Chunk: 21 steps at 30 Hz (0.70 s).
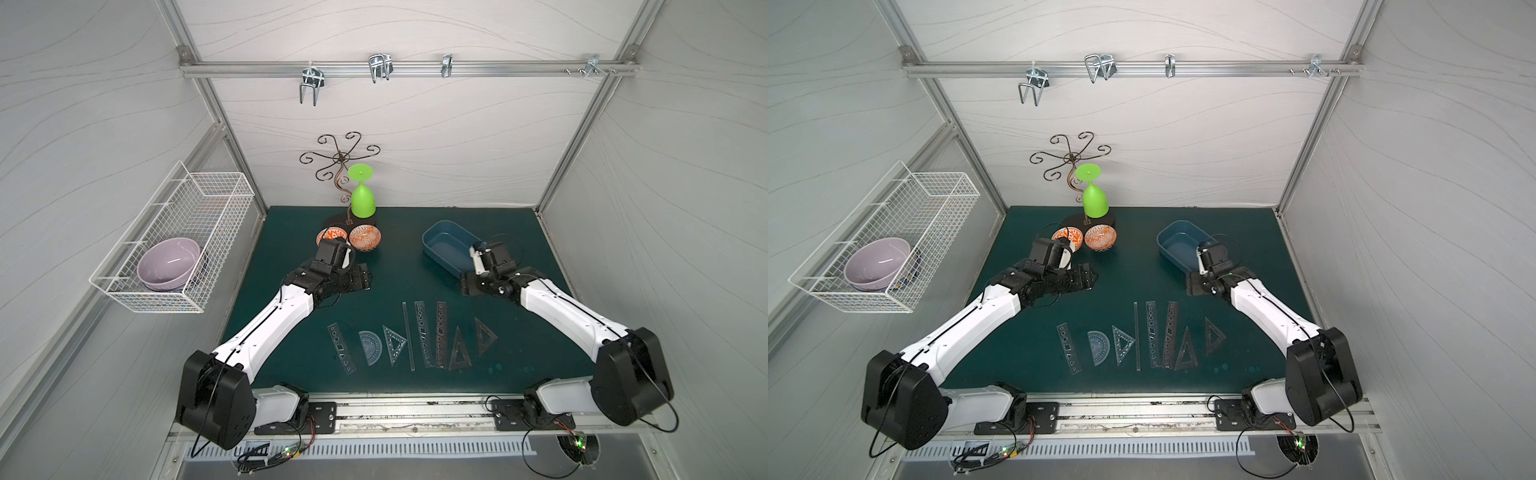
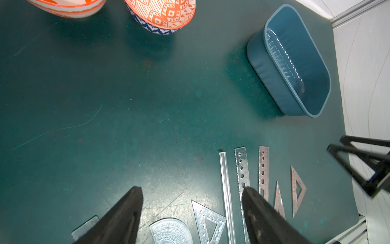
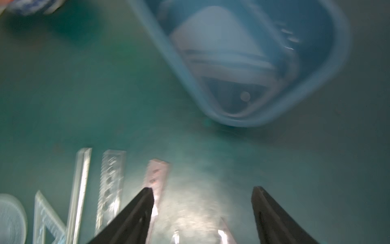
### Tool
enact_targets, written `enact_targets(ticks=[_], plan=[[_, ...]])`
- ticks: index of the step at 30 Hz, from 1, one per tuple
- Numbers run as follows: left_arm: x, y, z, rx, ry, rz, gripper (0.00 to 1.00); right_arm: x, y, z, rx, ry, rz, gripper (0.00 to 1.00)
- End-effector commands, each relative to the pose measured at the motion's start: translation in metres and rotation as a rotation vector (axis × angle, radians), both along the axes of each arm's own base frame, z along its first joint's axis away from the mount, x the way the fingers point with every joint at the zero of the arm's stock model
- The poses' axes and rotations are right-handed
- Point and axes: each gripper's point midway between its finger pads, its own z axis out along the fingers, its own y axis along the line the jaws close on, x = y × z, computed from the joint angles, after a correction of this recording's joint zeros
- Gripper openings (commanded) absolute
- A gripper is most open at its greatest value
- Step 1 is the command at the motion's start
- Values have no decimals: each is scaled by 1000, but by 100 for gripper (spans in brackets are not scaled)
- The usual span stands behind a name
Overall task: Put the scattered rulers into the storage box
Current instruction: Adjust the storage box at the center of the board.
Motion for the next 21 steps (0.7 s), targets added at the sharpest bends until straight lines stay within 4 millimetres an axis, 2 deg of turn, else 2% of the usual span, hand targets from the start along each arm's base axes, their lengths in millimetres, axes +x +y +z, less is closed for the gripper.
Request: enact_targets(ticks=[1, 4, 6, 11, 17, 21], plan=[[5, -7, 6, -13, -24, -10, 79, 28, -25, 31, 154, -76, -231, 83], [6, -6, 6, -3, -24, -8, 79, 49, -40, 26, 140, -34, -335, 86], [6, -5, 5, 2, -24, -7, 79, 56, -48, 10, 139, 49, -403, 86], [7, -4, 4, 14, -21, -8, 80, 77, -48, -25, 166, 130, -416, 78], [6, -6, -2, 12, -4, -17, 80, 92, -44, -49, 135, 167, -371, 70], [6, -6, -5, 14, 4, -18, 80, 102, -38, -60, 121, 186, -318, 57]])
